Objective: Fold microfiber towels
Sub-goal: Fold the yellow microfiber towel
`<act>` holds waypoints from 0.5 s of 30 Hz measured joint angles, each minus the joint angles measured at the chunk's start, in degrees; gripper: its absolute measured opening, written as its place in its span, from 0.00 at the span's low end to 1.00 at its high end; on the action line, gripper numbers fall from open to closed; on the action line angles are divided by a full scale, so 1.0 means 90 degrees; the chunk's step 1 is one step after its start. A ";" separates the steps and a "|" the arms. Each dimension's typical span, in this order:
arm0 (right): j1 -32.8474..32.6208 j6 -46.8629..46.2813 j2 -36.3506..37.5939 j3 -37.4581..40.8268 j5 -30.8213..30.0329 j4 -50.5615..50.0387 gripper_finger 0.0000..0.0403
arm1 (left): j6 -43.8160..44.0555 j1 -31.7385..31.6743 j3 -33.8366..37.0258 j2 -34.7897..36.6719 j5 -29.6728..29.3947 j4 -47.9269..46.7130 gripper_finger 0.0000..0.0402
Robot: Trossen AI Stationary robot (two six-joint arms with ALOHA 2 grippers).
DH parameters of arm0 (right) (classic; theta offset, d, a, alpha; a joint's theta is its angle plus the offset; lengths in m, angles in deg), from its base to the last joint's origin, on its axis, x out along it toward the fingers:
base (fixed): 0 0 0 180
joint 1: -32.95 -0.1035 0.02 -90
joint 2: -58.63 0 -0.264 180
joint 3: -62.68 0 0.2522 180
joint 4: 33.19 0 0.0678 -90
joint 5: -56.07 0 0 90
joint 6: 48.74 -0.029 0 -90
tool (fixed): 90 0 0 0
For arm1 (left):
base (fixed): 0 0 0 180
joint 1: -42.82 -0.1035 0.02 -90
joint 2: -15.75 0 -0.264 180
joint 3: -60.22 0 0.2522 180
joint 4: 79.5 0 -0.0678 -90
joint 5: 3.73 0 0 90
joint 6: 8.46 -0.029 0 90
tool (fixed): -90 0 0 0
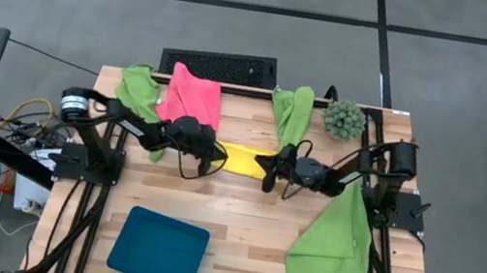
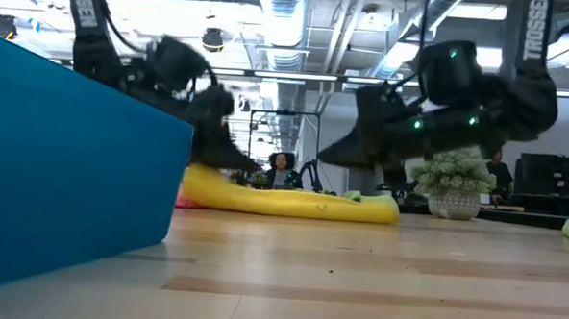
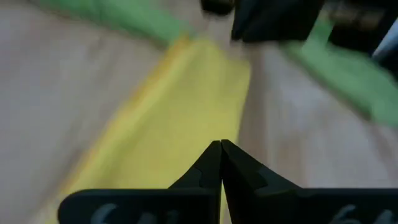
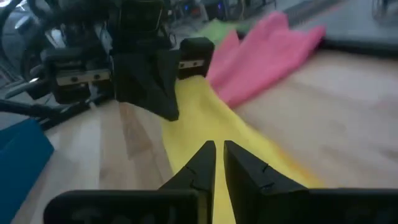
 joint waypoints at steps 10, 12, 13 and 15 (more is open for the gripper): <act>0.0043 0.0699 -0.0738 -0.1754 -0.0597 -0.1717 0.14 | -0.0181 0.0100 -0.0329 -0.0052 -0.0916 -0.0313 0.00; 0.0058 0.0698 -0.1008 -0.1923 -0.0680 -0.1777 0.14 | -0.0138 0.0138 -0.0330 -0.0052 -0.0804 -0.0499 0.00; 0.0073 0.0685 -0.1141 -0.1991 -0.0680 -0.1798 0.14 | -0.0133 0.0159 -0.0328 -0.0052 -0.0742 -0.0622 0.00; 0.0085 0.0497 -0.1336 -0.2045 -0.0680 -0.1795 0.14 | -0.0066 0.0187 -0.0325 -0.0052 -0.0468 -0.0715 0.00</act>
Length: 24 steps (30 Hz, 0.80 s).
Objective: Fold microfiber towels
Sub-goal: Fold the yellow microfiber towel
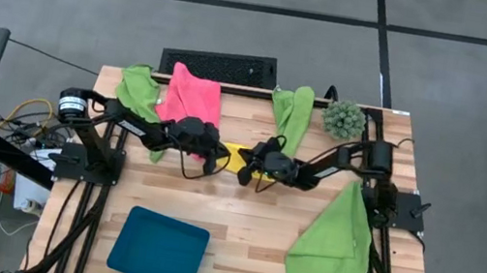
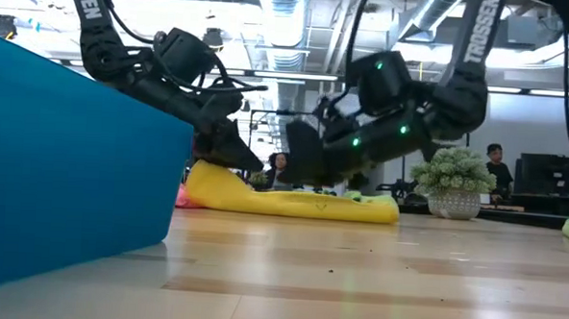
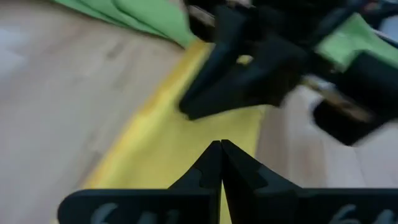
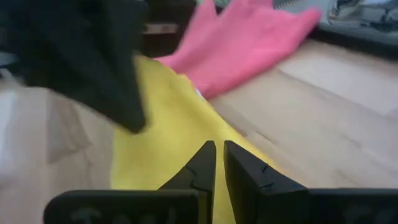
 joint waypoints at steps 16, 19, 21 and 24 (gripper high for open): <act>-0.0015 -0.0580 -0.0558 0.0003 0.0008 0.0082 0.14 | 0.0169 0.0020 -0.0002 0.0020 0.1214 -0.1586 0.11; -0.0015 -0.0571 -0.0558 0.0004 0.0013 0.0076 0.14 | 0.0277 -0.0067 -0.0002 0.0189 0.1409 -0.1672 0.20; -0.0032 -0.0564 -0.0558 0.0006 0.0017 0.0074 0.14 | 0.0150 -0.0111 -0.0002 0.0327 0.1285 -0.1684 0.26; -0.0050 -0.0558 -0.0558 0.0006 0.0016 0.0066 0.14 | -0.0249 -0.0162 -0.0002 0.0510 0.0636 -0.1668 0.35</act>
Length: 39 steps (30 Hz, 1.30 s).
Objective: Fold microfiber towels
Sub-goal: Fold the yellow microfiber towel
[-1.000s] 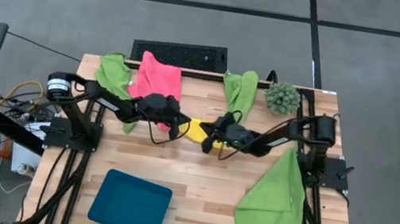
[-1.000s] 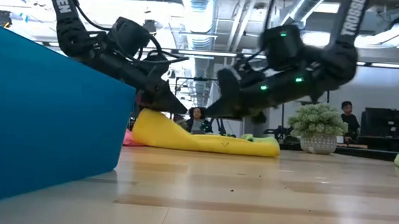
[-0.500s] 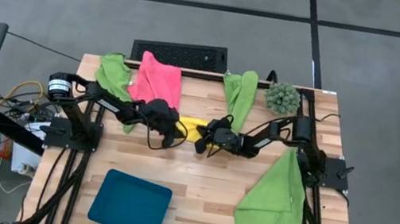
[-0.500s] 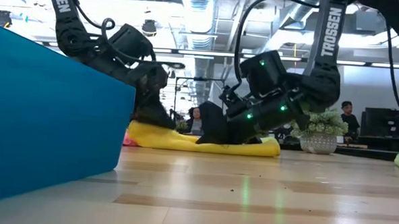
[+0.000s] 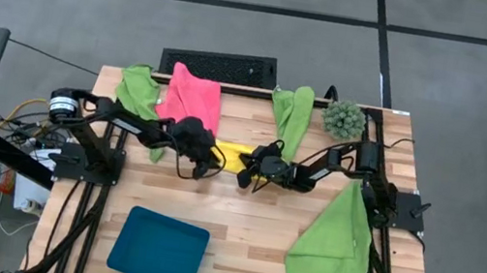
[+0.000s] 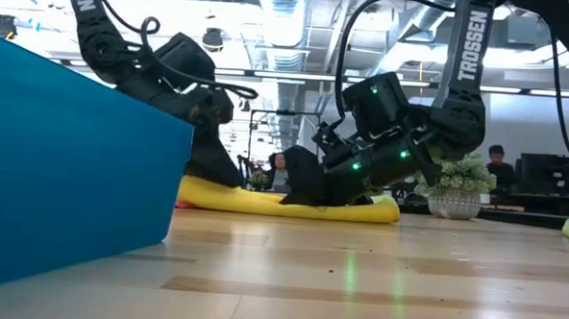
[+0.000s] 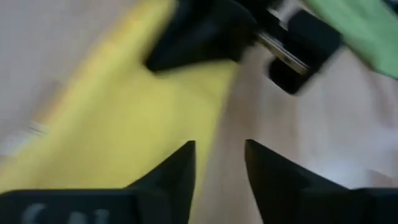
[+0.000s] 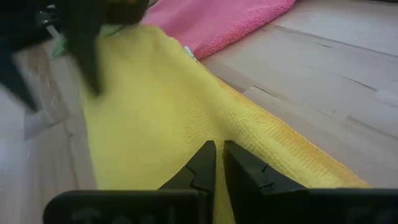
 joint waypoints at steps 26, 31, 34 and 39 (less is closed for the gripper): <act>-0.0006 0.0015 0.0000 0.0007 0.0017 -0.0010 0.14 | -0.1046 0.0365 0.0002 -0.0470 -0.1383 0.0514 0.44; -0.0011 0.0008 0.0050 0.0015 0.0040 -0.0006 0.14 | -0.0855 0.0091 -0.0019 -0.1003 -0.1337 0.0731 0.43; -0.0039 -0.0031 0.0345 0.0044 0.0129 -0.0085 0.14 | -0.0764 0.0011 -0.0019 -0.1010 -0.1021 0.0735 0.43; -0.0241 0.0695 0.0994 0.0004 0.0102 0.0329 0.14 | -0.0763 0.0016 -0.0002 -0.0990 -0.1021 0.0826 0.43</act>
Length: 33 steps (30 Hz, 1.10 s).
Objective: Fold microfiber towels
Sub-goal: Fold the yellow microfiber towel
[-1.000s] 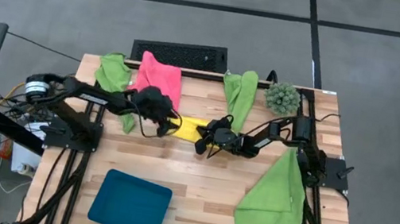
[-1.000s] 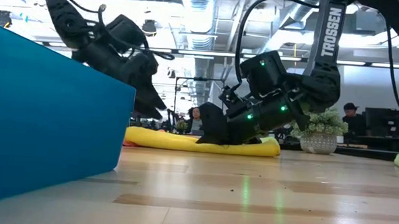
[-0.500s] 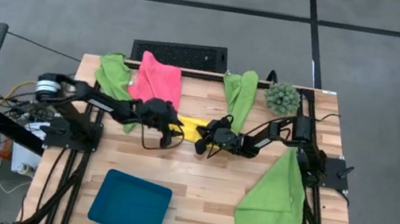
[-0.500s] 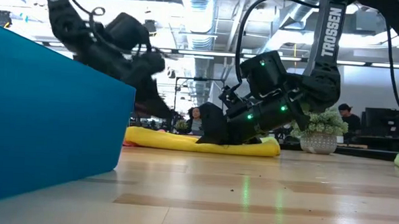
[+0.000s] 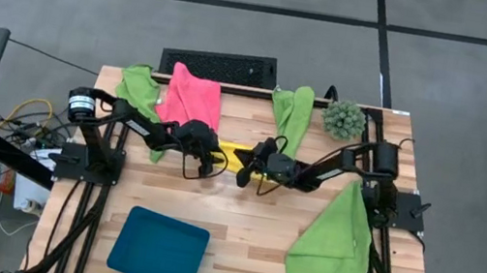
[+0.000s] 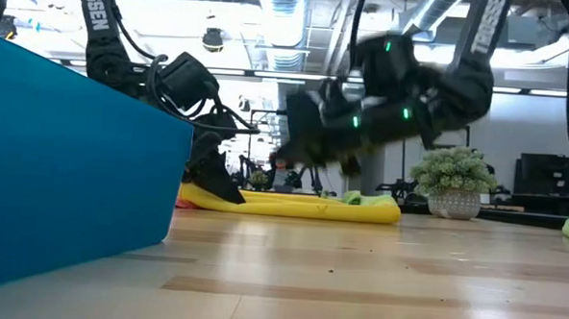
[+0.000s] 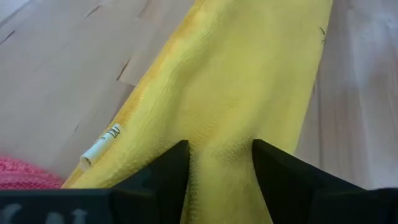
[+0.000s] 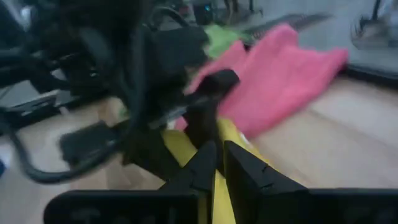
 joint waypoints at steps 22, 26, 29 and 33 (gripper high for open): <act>-0.0752 -0.1067 -0.0913 0.0060 -0.0170 -0.0890 0.14 | -0.0701 -0.0270 -0.0503 0.1420 0.0260 -0.1616 0.55; -0.0805 -0.1194 -0.0678 0.0088 -0.0055 -0.1012 0.14 | -0.0435 -0.0301 -0.0531 0.1661 0.0258 -0.1442 0.55; -0.0852 -0.1235 -0.0394 0.0120 -0.0099 -0.1173 0.14 | 0.0162 -0.0082 -0.0527 0.1559 0.0488 -0.0827 0.55; -0.0852 -0.1115 -0.0097 0.0100 -0.0534 -0.1120 0.14 | 0.0738 0.0408 -0.0520 0.1213 -0.0209 -0.0004 0.55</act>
